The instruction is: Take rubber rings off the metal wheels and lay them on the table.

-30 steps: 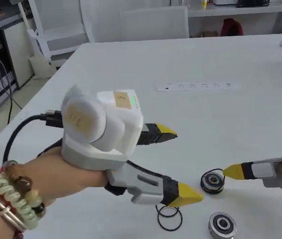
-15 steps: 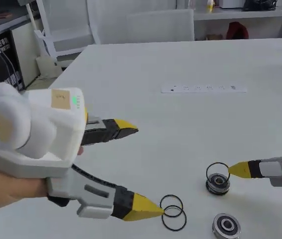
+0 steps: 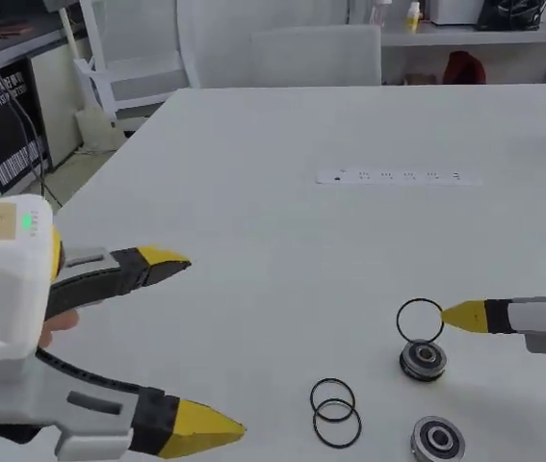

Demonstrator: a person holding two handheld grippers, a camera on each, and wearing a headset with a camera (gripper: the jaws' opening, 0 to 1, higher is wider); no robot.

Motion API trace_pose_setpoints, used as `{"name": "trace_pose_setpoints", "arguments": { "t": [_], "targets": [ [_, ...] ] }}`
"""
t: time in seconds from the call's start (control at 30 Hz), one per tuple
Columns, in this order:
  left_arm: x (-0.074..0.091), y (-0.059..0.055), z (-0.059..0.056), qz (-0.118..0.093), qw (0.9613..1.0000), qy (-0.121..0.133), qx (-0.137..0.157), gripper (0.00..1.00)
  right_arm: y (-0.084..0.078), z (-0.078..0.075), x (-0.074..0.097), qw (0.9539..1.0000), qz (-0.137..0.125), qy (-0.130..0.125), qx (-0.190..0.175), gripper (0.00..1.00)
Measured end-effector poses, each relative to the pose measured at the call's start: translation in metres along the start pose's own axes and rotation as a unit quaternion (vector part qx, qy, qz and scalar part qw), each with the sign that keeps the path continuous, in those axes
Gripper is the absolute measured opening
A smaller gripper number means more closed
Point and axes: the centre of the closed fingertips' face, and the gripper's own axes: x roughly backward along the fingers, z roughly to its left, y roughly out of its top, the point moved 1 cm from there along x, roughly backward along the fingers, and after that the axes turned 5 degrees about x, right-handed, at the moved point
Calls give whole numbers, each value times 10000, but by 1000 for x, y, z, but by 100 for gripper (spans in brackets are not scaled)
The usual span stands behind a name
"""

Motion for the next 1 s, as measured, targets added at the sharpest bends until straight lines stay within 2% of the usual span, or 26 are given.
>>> {"name": "trace_pose_setpoints", "arguments": {
  "t": [0.17, 0.37, 0.5, 0.67, 0.8, 1.0],
  "targets": [
    [10, -9, -1, -43, 9998, 143, 156, 95, 2, 6, -2, 10000, -27, 80, 34, 0],
    [16, -17, -3, -146, 9986, 278, 423, 100, 3, 19, -7, 9996, -33, 293, 38, 0],
    [22, -23, -8, -122, 9980, 328, 518, 100, 0, 27, -11, 9992, 33, 405, 59, 0],
    [29, -33, -13, -44, 9972, 344, 655, 100, -7, 36, -19, 9981, 191, 569, 99, 0],
    [32, -32, -15, -143, 9962, 393, 760, 100, -13, 45, -24, 9968, 322, 715, 148, 0],
    [31, -35, -16, -114, 9956, 432, 823, 100, -28, 56, -34, 9939, 614, 888, 225, 0]
  ]
}}
